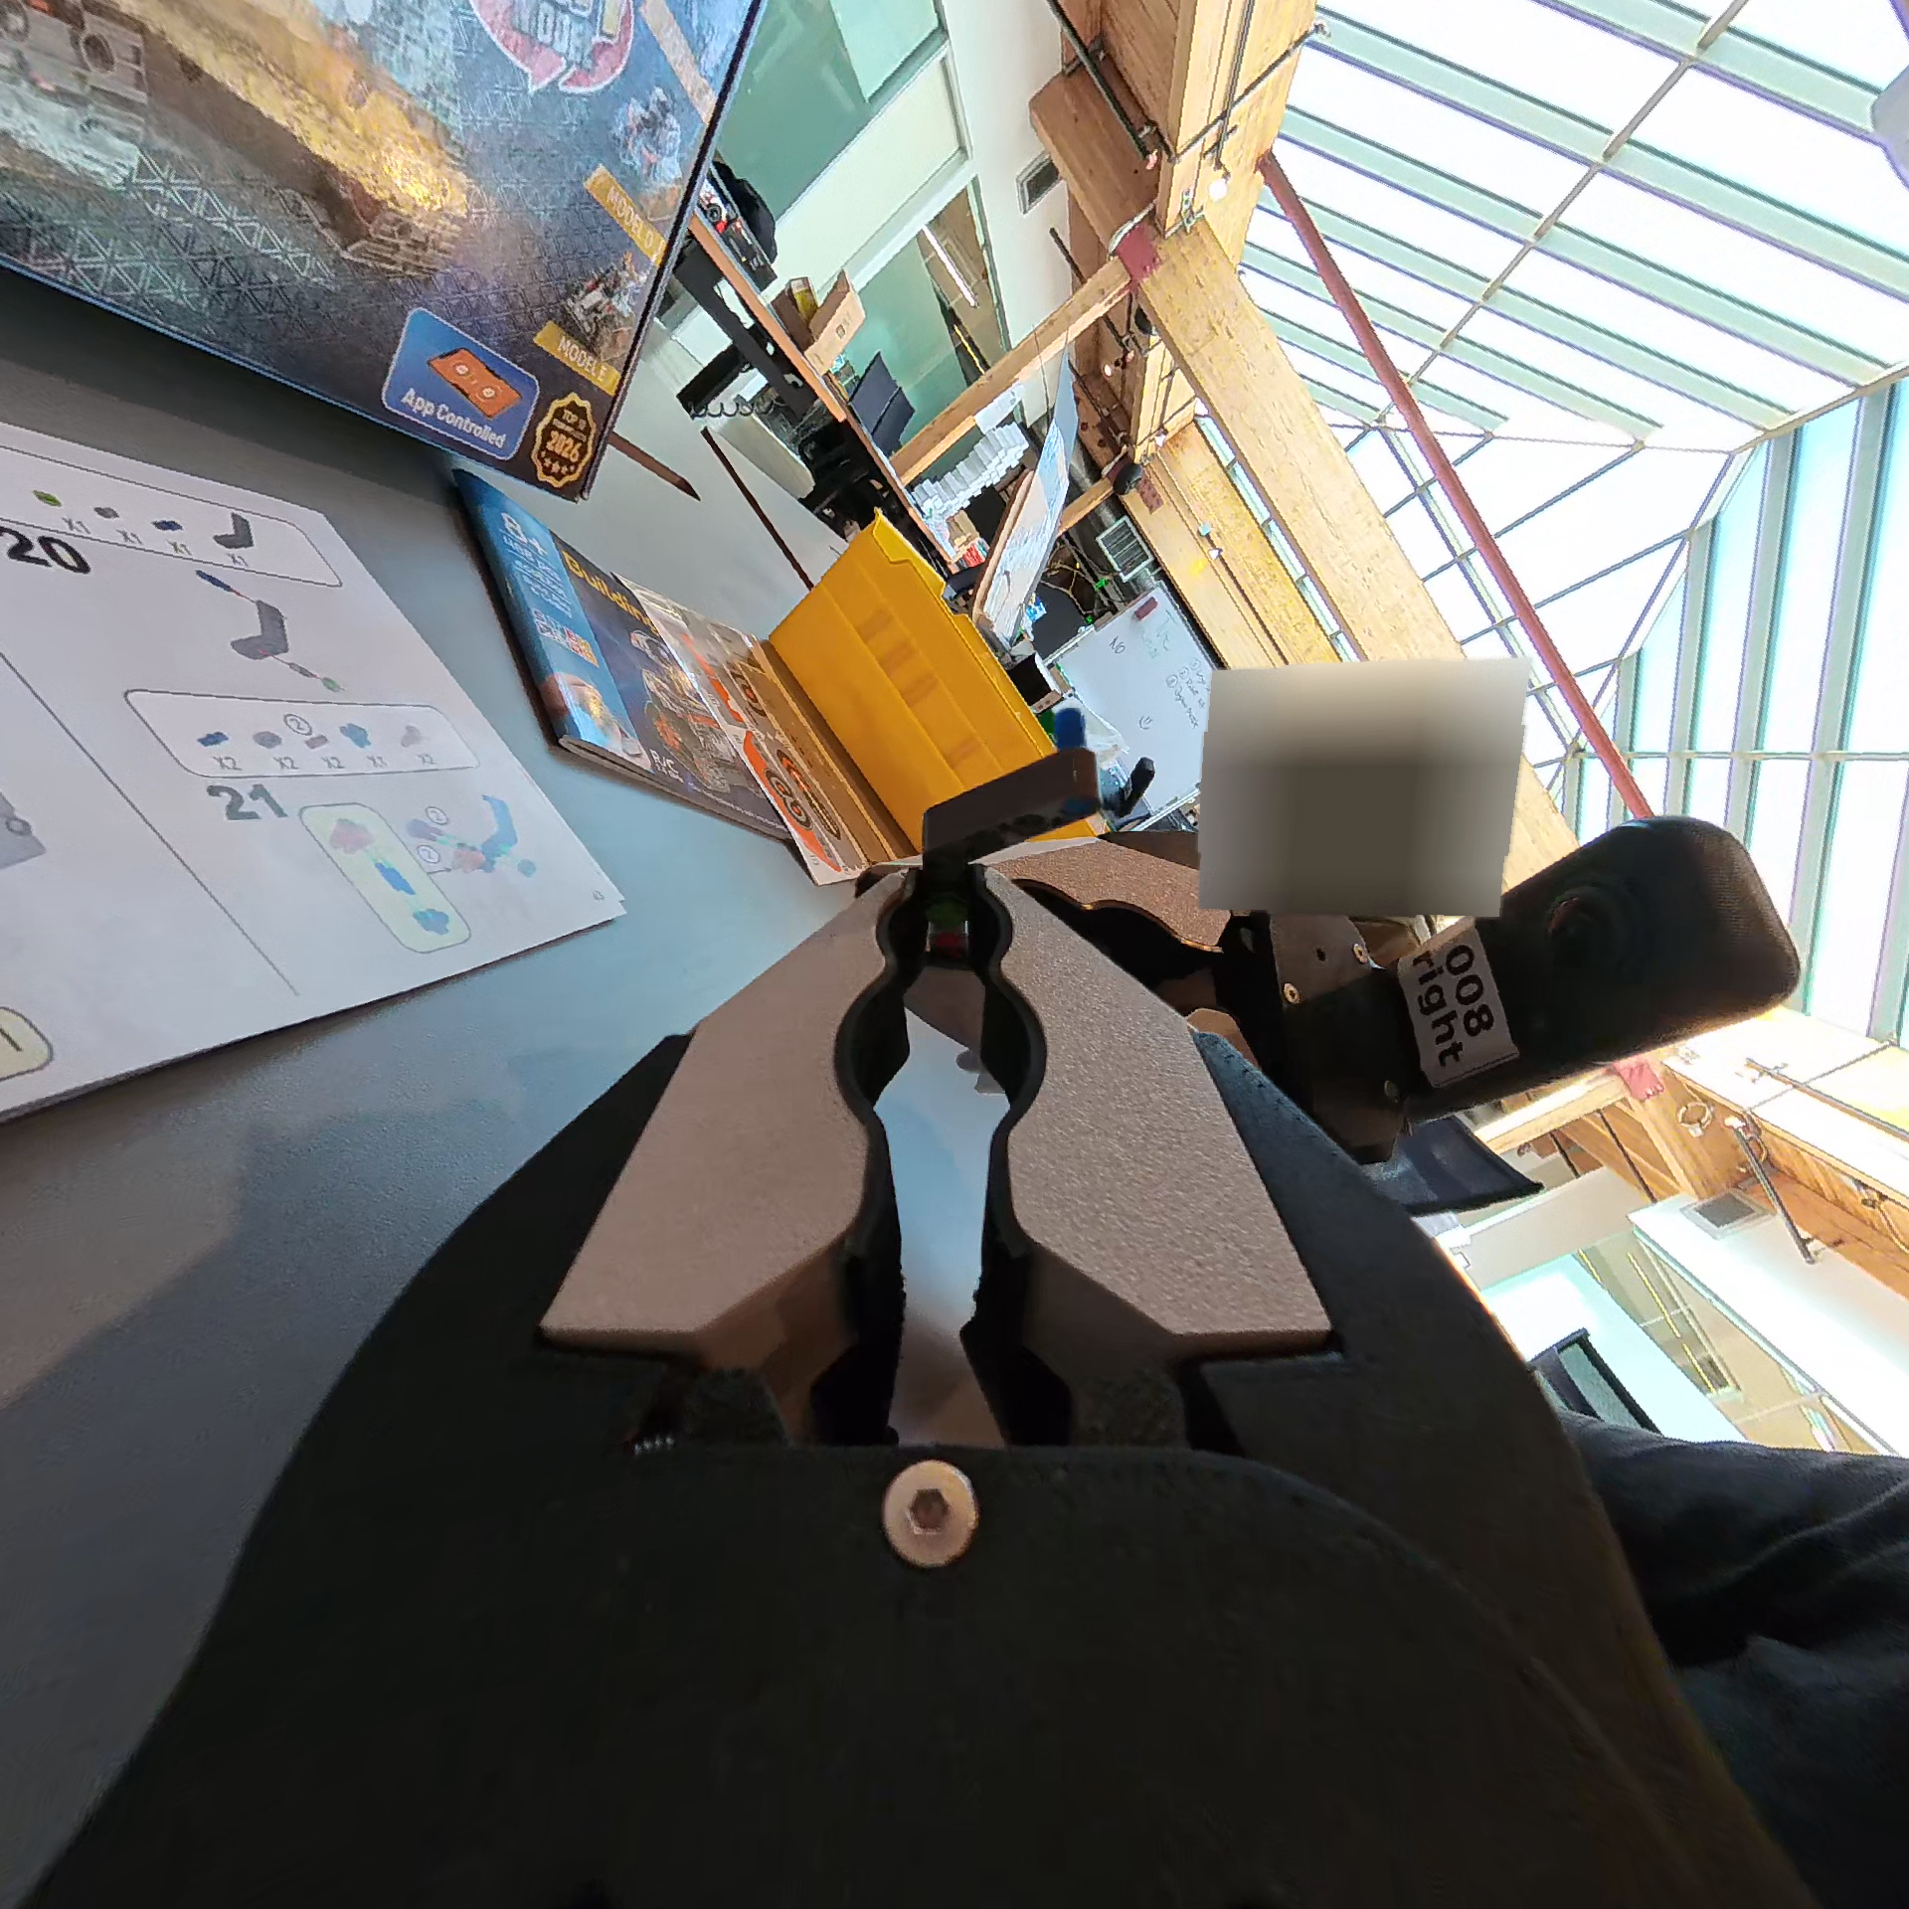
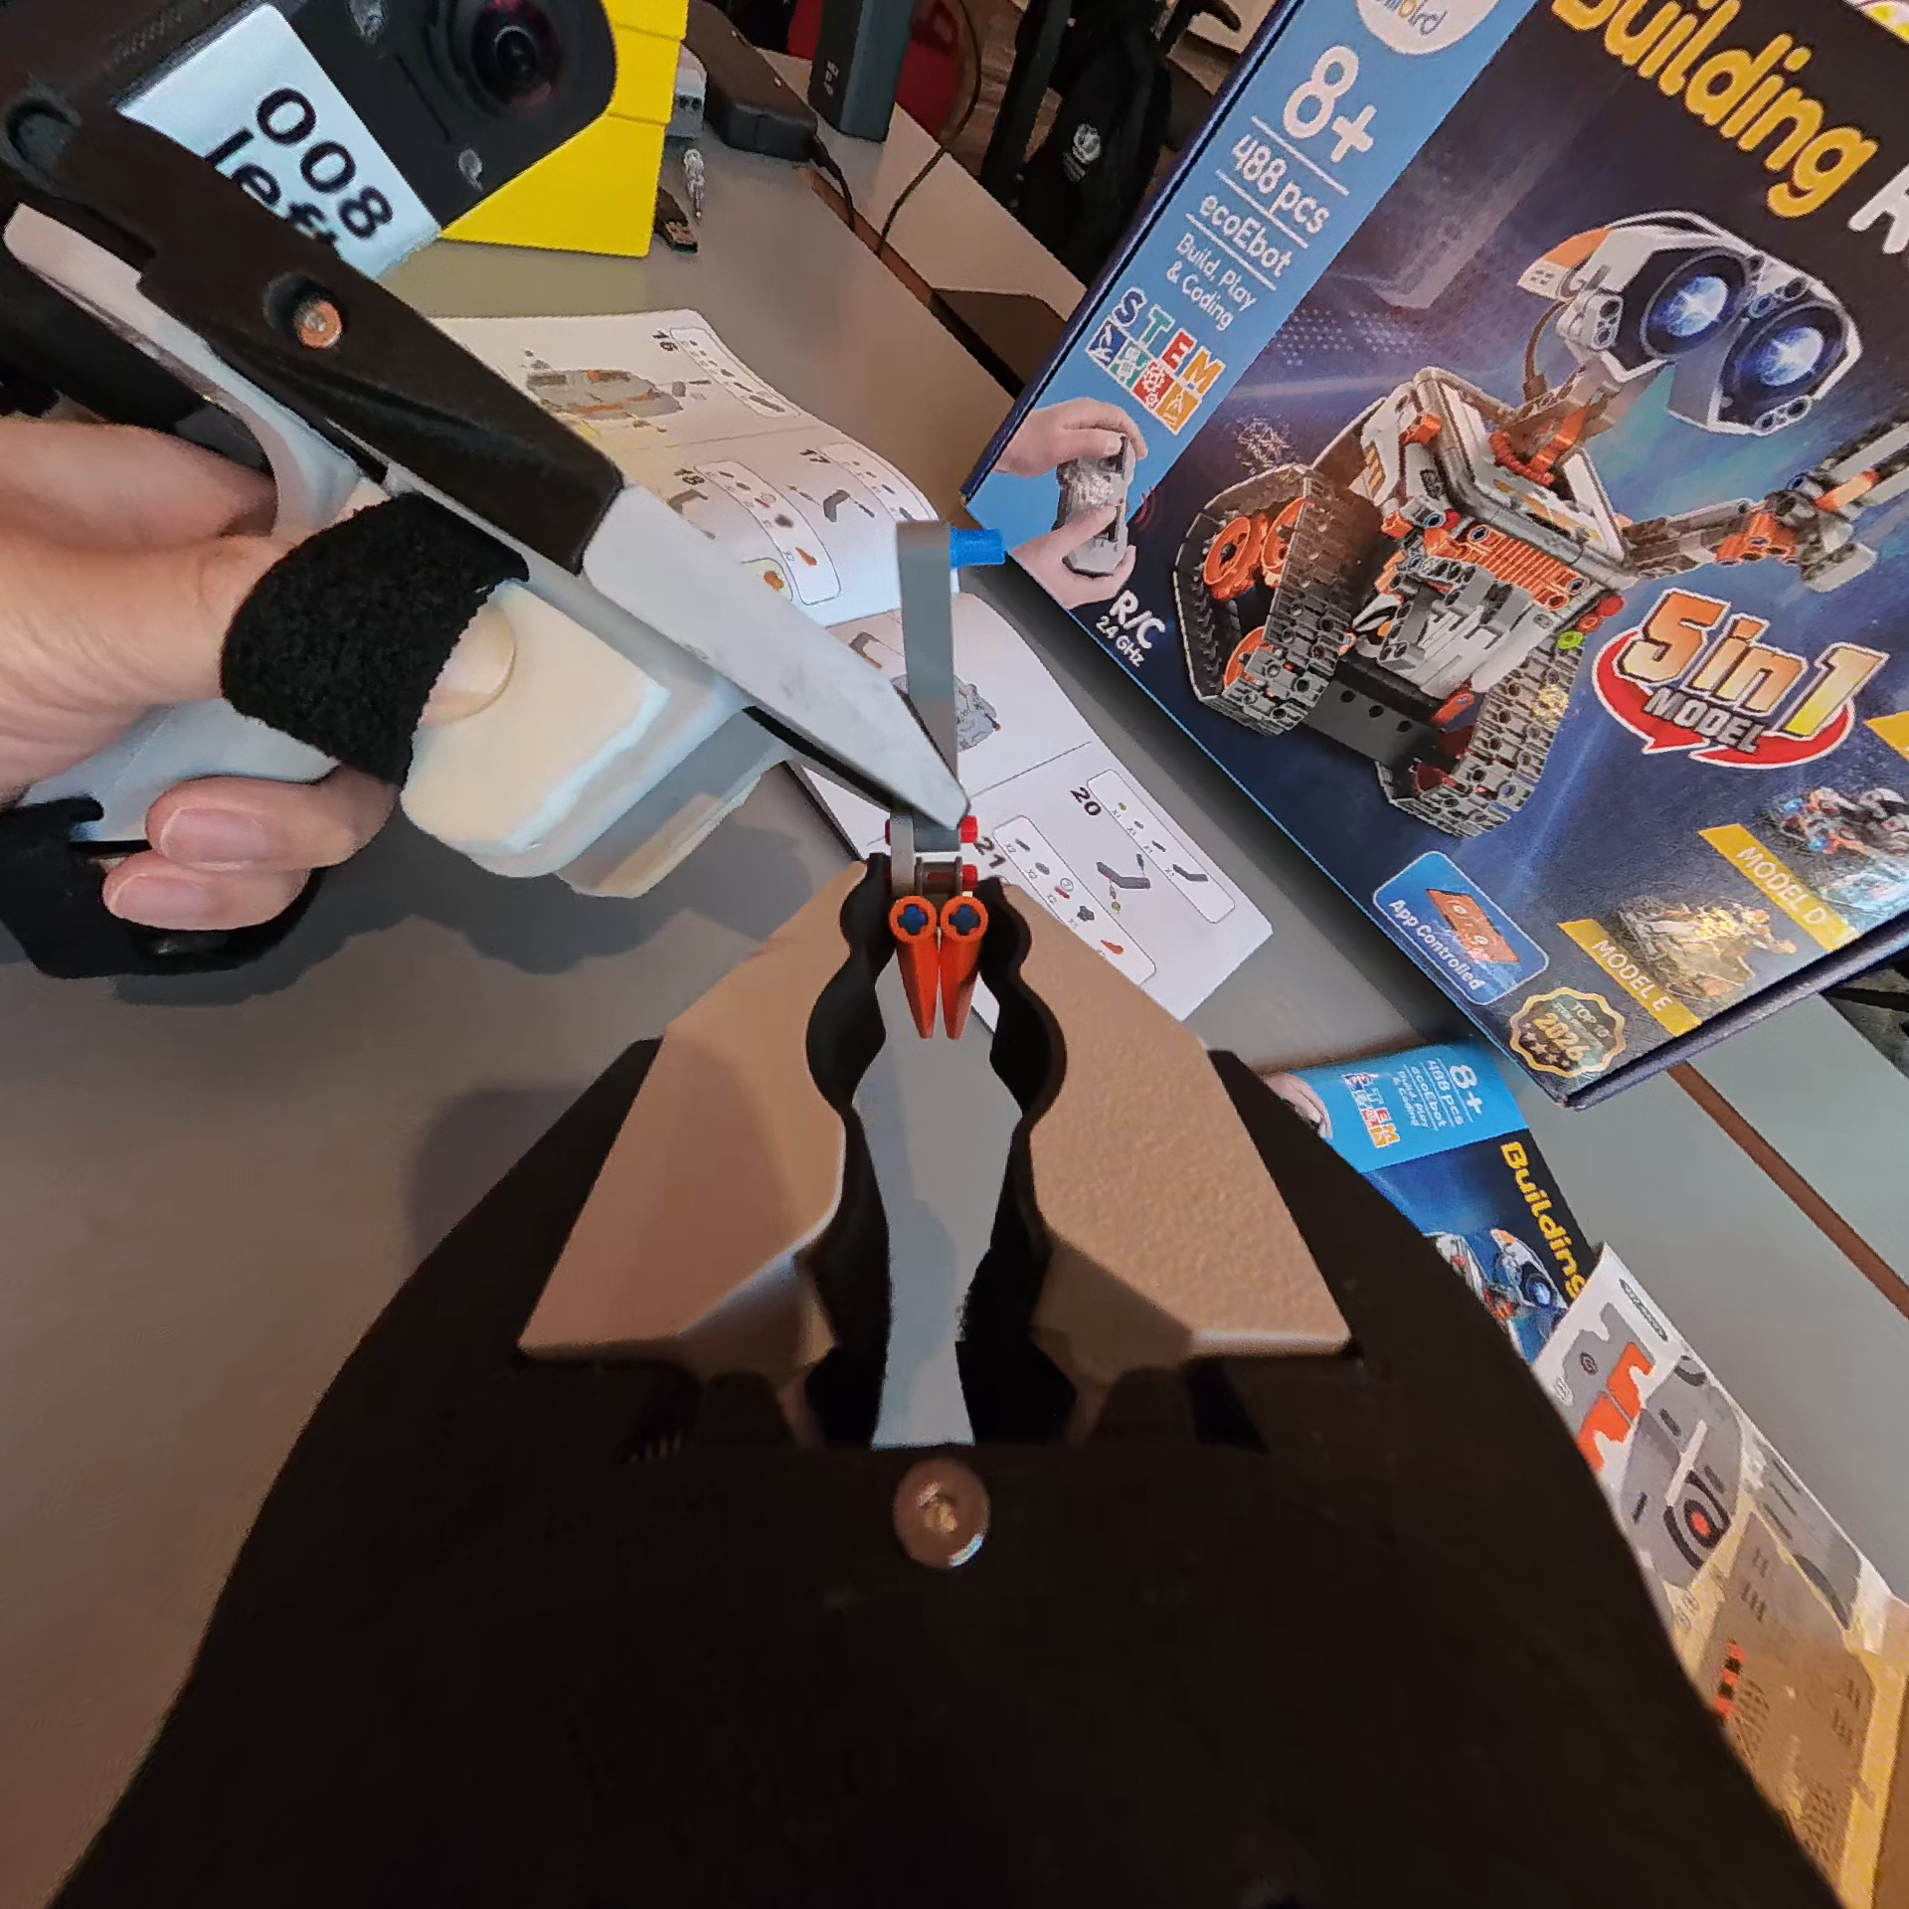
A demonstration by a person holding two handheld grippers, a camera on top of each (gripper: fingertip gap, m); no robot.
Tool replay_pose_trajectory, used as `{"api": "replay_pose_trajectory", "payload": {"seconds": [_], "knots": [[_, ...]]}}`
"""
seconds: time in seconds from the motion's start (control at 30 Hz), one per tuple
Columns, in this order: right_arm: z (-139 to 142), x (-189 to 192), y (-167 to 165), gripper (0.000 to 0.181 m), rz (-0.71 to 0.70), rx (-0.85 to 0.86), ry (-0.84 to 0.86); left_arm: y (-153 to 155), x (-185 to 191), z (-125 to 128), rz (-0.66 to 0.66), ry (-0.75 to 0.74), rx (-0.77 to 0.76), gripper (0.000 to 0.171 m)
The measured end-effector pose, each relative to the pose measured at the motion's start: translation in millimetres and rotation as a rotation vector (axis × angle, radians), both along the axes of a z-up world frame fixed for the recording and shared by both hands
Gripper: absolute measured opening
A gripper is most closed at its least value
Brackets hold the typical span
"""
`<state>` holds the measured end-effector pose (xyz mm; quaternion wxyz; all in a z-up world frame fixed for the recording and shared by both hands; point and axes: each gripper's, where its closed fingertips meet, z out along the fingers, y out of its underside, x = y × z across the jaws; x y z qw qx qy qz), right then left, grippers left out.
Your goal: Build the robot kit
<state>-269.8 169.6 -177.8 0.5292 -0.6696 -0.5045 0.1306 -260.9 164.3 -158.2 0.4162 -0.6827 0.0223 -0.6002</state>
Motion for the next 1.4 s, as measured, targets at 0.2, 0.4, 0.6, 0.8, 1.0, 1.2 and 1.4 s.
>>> {"api": "replay_pose_trajectory", "payload": {"seconds": [0.2, 0.4, 0.6, 0.8, 1.0, 1.2, 1.4], "knots": [[-3, 2, -4, 0.016, 0.119, 0.008, -0.023, -3, -1, 1, -0.086, 0.033, 0.028, 0.019], [-6, 6, -4, 0.017, 0.145, 0.060, -0.048, -6, 5, -11, -0.149, 0.086, -0.016, 0.008], [14, 6, 5, 0.024, 0.053, 0.241, -0.050, -4, 1, 1, -0.116, 0.010, 0.000, 0.007], [19, 6, 2, 0.022, 0.052, 0.302, -0.067, -6, 1, 5, -0.112, -0.018, 0.011, 0.006], [21, 9, -1, 0.021, 0.050, 0.253, -0.045, -9, 3, 8, -0.116, 0.003, 0.037, 0.006], [16, 5, -4, 0.019, 0.102, 0.165, 0.032, -7, 1, 4, -0.103, 0.041, 0.045, 0.006], [16, 6, -5, 0.018, 0.133, 0.096, 0.071, -8, 2, 4, -0.104, 0.059, 0.058, 0.006]]}}
